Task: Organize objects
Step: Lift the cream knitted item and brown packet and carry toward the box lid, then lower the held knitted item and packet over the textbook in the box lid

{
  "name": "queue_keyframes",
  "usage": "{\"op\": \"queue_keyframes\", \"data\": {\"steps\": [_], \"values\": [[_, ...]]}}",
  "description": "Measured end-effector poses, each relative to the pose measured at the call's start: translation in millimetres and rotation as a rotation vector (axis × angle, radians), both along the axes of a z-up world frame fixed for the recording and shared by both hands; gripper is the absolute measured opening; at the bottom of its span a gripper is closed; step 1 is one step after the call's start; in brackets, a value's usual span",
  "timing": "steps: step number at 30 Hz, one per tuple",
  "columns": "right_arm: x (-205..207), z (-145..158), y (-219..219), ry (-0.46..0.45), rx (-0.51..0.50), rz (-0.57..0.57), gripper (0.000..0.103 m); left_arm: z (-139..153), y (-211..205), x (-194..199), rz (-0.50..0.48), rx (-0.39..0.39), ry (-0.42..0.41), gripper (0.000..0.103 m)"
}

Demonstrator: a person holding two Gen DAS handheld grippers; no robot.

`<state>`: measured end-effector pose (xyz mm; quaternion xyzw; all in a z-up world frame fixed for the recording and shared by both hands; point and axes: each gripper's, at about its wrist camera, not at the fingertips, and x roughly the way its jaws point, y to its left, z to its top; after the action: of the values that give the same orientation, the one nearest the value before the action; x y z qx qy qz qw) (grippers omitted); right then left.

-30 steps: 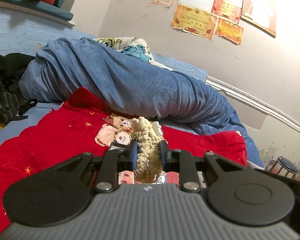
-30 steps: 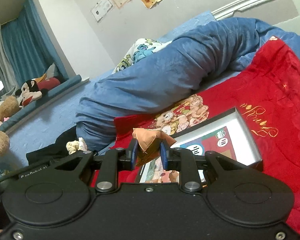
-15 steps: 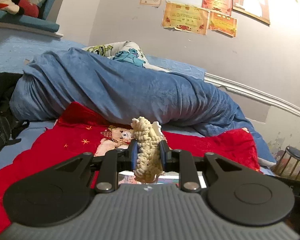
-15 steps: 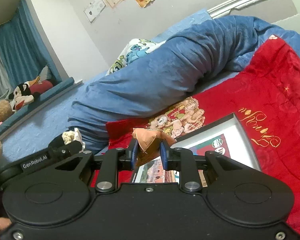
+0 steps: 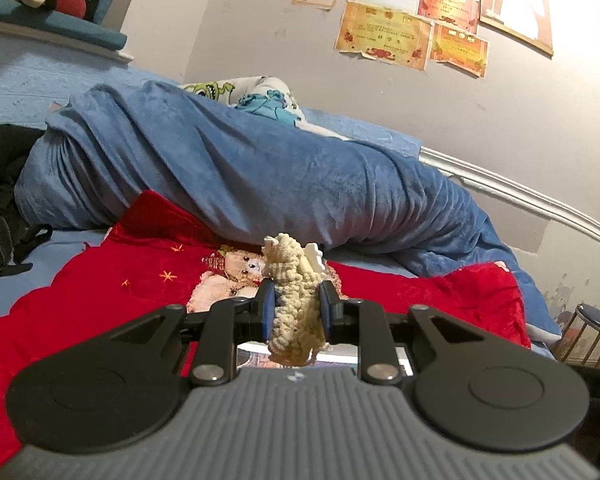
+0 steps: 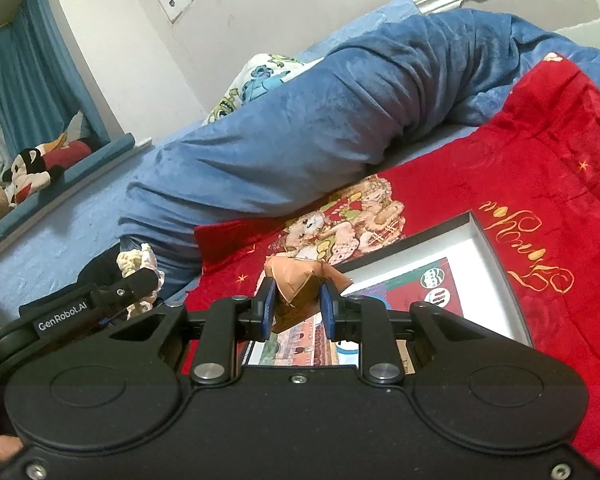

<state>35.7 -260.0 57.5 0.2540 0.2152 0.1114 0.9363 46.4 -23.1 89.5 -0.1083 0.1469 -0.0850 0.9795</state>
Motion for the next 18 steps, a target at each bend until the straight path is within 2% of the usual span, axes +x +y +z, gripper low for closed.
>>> {"op": "queue_keyframes", "data": {"steps": [4,13,18], "values": [[11,-7,1,0.019,-0.003,0.000,0.023,-9,-1,8,-0.004,-0.004,0.021,0.028],[35,-16,-5,0.036,0.035,-0.014,0.023,-24,-5,18,-0.005,0.062,0.051,0.028],[31,-19,-8,0.055,0.050,-0.025,0.023,-23,13,23,0.022,0.034,0.058,0.028]]}}
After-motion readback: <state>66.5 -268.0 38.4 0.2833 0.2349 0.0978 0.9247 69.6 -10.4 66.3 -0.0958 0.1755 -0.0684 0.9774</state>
